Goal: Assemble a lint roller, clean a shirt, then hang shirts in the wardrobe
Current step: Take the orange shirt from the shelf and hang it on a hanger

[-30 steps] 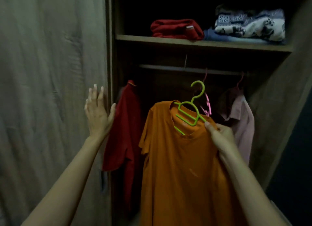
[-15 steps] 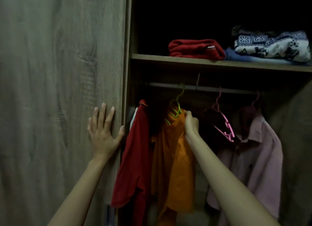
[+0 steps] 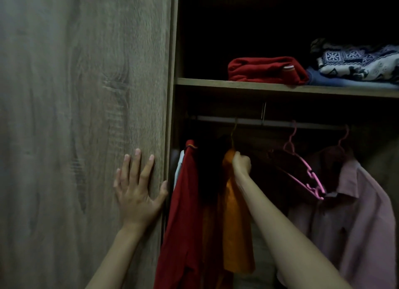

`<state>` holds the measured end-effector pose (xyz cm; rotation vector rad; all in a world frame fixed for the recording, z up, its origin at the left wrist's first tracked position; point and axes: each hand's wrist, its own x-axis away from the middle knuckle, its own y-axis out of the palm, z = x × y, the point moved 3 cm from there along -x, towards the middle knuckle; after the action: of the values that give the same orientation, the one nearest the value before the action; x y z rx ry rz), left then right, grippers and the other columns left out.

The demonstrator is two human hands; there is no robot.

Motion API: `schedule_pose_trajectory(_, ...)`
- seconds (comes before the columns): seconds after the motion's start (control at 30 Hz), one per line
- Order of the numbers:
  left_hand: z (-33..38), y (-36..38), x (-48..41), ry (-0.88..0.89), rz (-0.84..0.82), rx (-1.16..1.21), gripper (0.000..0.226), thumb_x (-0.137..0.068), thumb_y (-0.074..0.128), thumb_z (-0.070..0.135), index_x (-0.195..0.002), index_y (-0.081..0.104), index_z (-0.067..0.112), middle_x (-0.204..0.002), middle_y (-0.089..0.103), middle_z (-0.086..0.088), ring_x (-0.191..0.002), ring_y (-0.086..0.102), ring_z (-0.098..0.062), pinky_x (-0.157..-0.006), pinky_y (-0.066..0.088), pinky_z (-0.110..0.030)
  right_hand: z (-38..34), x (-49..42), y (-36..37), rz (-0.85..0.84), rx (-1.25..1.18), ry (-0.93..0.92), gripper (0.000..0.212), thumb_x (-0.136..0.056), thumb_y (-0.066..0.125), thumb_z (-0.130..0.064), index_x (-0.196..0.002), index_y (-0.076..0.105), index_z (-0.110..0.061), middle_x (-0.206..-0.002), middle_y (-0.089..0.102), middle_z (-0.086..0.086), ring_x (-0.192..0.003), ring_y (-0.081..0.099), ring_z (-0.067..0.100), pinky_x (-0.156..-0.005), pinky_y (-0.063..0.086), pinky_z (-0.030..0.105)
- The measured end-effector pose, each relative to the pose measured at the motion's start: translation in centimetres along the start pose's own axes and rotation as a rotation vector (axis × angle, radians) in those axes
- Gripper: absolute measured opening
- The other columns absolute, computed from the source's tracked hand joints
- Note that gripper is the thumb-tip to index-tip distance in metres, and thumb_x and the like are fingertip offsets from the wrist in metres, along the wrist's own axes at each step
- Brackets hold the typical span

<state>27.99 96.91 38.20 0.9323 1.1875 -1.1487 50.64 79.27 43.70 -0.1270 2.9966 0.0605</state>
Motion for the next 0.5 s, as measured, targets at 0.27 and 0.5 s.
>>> schedule_pose_trajectory(0.27, 0.1, 0.0, 0.0, -0.015, 0.007, 0.0, 0.066, -0.085, 0.047, 0.049, -0.146, 0.033, 0.025, -0.155, 0.03, -0.006, -0.146, 0.021, -0.024, -0.116, 0.016, -0.046, 1.3, 0.4, -2.9, -0.242, 0.19, -0.193, 0.037, -0.098, 0.047, -0.037, -0.119, 0.06, -0.01, -0.106, 0.066, 0.008, -0.098, 0.063, 0.022, -0.087, 0.051, 0.033)
schedule_pose_trajectory(0.5, 0.2, -0.1, -0.1, -0.018, 0.007, 0.009, 0.066, -0.085, 0.048, 0.047, -0.145, 0.034, 0.025, -0.154, 0.032, -0.009, -0.144, 0.024, -0.028, -0.116, 0.015, -0.045, 5.0, 2.7, -3.4, -0.15, 0.032, -0.37, 0.04, -0.09, 0.057, -0.044, -0.122, 0.06, -0.02, -0.123, 0.059, 0.001, -0.111, 0.057, 0.012, -0.085, 0.046, 0.019)
